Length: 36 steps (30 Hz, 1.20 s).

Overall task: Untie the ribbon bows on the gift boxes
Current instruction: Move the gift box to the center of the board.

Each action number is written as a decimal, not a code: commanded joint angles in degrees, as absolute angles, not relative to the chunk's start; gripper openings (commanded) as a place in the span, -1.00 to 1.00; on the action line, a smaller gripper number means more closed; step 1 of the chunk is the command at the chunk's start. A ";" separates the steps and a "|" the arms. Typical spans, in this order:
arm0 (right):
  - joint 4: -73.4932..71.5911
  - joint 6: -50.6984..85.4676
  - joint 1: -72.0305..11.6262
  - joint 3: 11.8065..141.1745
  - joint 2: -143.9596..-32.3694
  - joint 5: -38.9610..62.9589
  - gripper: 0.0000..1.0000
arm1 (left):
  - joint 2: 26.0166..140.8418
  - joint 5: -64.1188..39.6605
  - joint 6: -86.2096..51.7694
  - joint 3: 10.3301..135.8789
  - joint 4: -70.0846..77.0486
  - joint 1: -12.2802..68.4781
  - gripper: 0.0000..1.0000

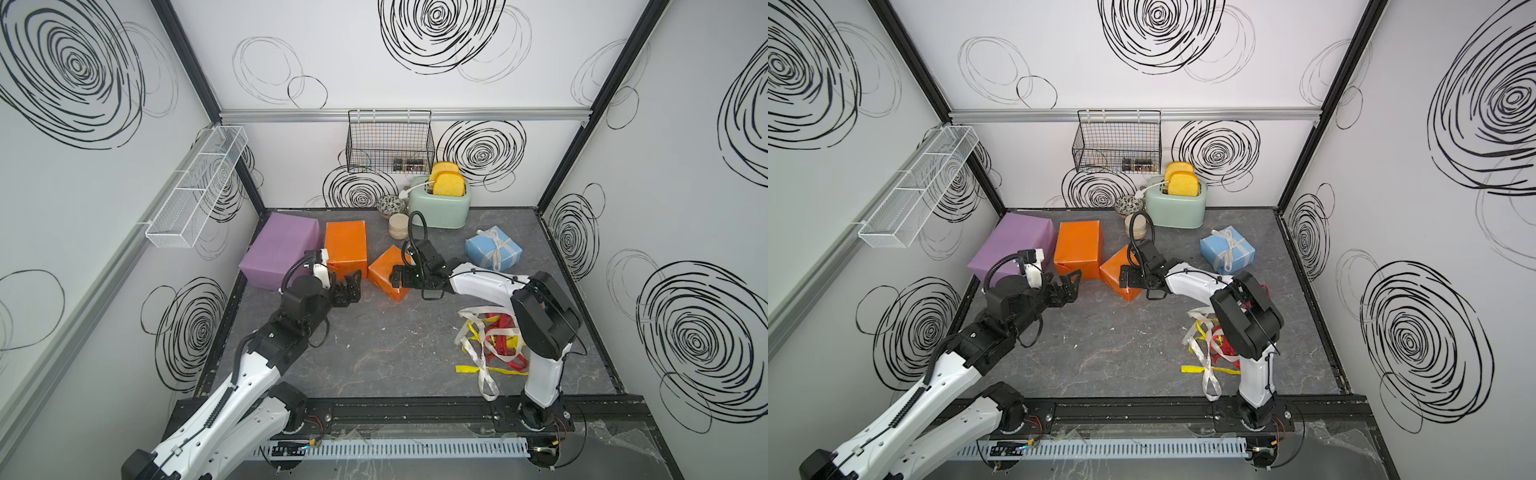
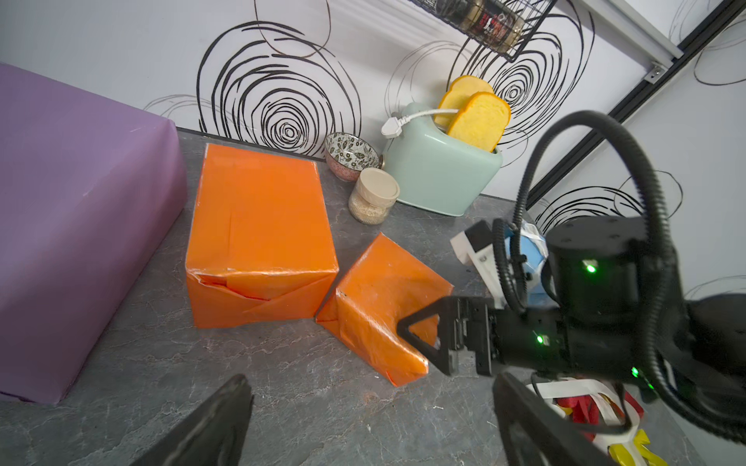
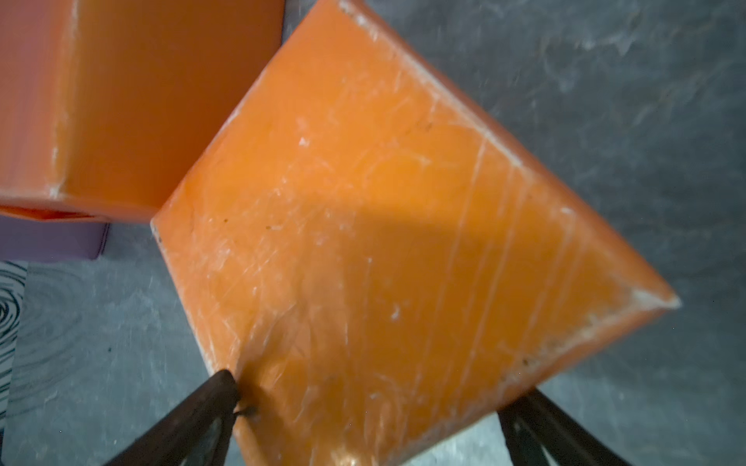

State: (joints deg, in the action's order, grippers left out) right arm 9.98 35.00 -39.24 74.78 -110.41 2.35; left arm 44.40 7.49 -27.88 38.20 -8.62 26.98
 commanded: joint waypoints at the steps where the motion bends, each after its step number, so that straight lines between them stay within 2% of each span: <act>1: 10.83 29.25 -36.97 78.40 -115.18 1.87 0.98 | 43.72 7.14 -28.28 38.41 -5.71 27.42 0.92; 7: 6.69 20.61 -37.08 84.84 -121.05 6.16 0.96 | 44.08 6.25 -28.52 38.50 -5.56 27.42 0.92; 14: 11.07 16.24 -37.35 94.80 -126.42 6.91 0.98 | 43.77 6.08 -28.73 38.36 -5.38 27.42 0.92; 19: 13.87 18.79 -35.42 96.26 -122.42 7.04 0.99 | 43.70 5.91 -28.83 38.41 -5.37 27.42 0.92; 24: 13.84 20.98 -32.55 91.69 -111.27 6.14 0.99 | 43.72 5.04 -29.00 38.32 -5.17 27.47 0.92; 27: 9.97 24.46 -27.94 84.24 -102.28 5.22 0.98 | 43.77 4.98 -29.09 38.32 -5.17 27.42 0.92; 31: -1.57 32.16 -16.38 70.08 -91.05 4.39 0.96 | 43.56 4.25 -29.43 38.24 -4.84 27.31 0.92; 36: -2.26 40.71 -0.76 65.66 -89.33 4.59 0.98 | 43.40 3.18 -29.70 38.06 -4.53 27.36 0.92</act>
